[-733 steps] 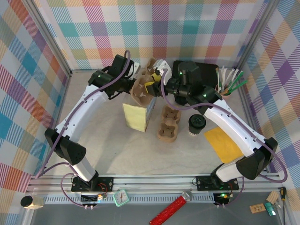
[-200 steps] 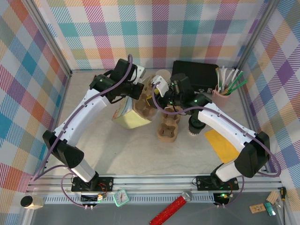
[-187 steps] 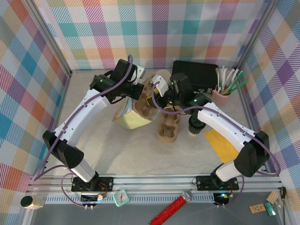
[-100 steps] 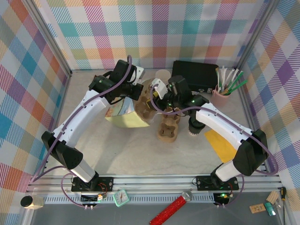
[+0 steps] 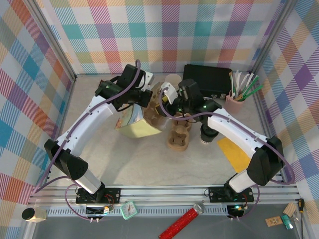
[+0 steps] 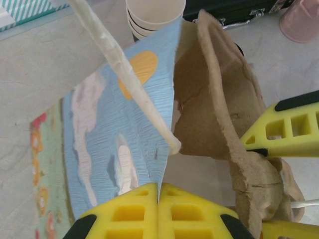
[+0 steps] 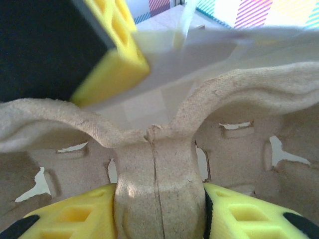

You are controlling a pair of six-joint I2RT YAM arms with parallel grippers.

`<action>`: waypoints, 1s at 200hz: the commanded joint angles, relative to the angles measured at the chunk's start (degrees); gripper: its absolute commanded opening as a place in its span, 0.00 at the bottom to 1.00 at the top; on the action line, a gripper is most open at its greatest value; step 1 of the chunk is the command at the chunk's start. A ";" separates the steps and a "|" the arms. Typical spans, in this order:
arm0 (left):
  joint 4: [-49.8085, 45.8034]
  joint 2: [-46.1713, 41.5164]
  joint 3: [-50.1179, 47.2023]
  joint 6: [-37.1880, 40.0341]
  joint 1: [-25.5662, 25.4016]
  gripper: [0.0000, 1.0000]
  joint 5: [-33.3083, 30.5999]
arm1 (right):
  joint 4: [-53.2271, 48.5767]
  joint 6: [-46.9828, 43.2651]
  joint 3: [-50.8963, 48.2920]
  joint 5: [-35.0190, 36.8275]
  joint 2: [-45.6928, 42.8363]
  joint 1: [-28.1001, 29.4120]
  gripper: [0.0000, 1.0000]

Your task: Pack the takeout coffee

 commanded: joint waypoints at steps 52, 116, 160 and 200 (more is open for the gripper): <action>3.70 -1.99 -1.29 -1.87 -0.98 0.00 2.09 | 0.17 1.82 -0.28 -5.62 1.26 0.89 0.44; 3.62 -1.73 -1.28 -1.70 -0.96 0.00 1.92 | -3.19 1.38 -1.57 -5.03 1.68 0.98 0.44; 3.56 -1.77 -1.75 -1.44 -1.02 0.00 1.70 | -5.03 1.18 -1.33 -4.69 0.21 0.98 0.44; 4.07 -1.29 -1.82 -1.56 -1.05 0.00 1.74 | -7.60 1.92 2.06 -8.56 0.89 0.98 0.44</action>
